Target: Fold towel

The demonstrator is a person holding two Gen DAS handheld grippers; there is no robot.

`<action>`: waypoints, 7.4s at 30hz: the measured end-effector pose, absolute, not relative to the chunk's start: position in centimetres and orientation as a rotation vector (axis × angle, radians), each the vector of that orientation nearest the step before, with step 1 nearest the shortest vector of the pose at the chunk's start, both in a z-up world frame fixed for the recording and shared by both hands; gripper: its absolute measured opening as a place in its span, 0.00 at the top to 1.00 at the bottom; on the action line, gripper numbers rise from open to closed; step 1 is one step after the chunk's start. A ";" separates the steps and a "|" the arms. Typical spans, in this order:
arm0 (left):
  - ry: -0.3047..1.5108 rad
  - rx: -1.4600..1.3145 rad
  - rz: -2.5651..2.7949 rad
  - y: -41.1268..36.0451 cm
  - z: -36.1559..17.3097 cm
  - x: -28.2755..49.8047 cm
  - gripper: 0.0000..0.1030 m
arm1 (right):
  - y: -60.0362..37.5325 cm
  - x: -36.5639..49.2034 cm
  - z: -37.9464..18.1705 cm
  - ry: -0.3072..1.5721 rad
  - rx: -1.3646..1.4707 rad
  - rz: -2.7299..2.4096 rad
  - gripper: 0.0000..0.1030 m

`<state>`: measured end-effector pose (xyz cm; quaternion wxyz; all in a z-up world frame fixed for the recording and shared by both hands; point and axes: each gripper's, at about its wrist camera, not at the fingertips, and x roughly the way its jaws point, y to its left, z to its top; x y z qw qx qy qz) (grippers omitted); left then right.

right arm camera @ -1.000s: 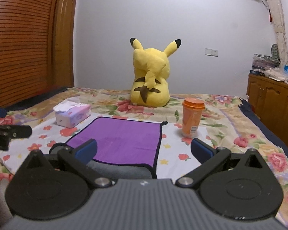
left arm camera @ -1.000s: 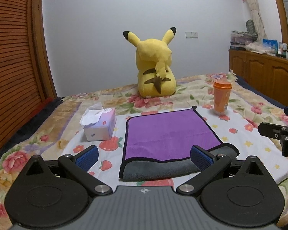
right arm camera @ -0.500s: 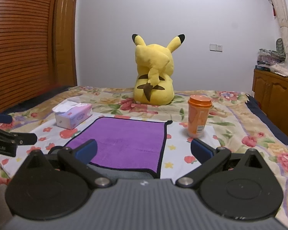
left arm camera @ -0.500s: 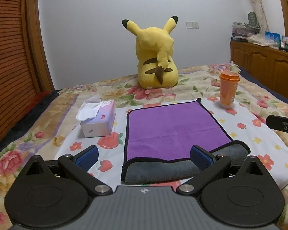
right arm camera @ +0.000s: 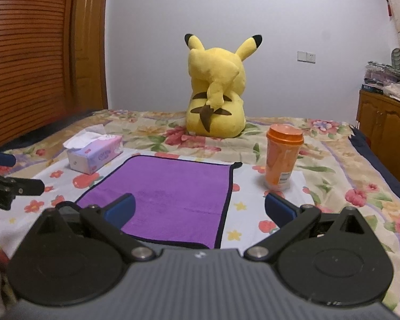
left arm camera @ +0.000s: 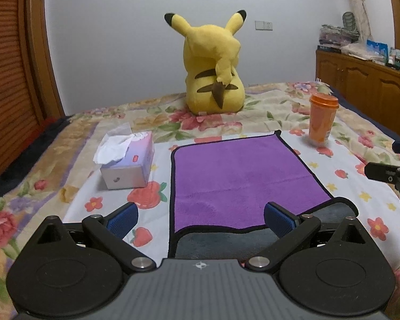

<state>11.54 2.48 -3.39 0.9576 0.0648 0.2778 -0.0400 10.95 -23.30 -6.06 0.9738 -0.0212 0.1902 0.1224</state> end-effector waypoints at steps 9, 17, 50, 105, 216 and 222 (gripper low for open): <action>0.644 0.136 -0.122 4.0 -4.9 14.8 0.11 | -22.9 13.3 -7.4 0.462 -0.048 0.272 0.00; 0.750 0.146 -0.155 5.4 -7.3 17.7 0.30 | -22.6 15.2 -9.1 0.556 -0.053 0.302 0.01; 0.906 0.117 -0.184 6.1 -11.1 20.0 0.70 | -23.1 18.8 -12.8 0.832 0.029 0.401 0.47; 0.636 0.052 -0.188 5.8 -6.1 19.9 0.92 | -24.5 21.1 -10.2 0.625 0.028 0.429 0.95; 0.436 0.112 -0.092 4.5 -5.9 37.5 0.92 | -22.5 36.3 -8.6 0.361 -0.153 0.299 0.96; 0.437 0.143 -0.093 4.1 -6.7 39.0 0.92 | -22.2 37.8 -9.5 0.366 -0.159 0.284 0.96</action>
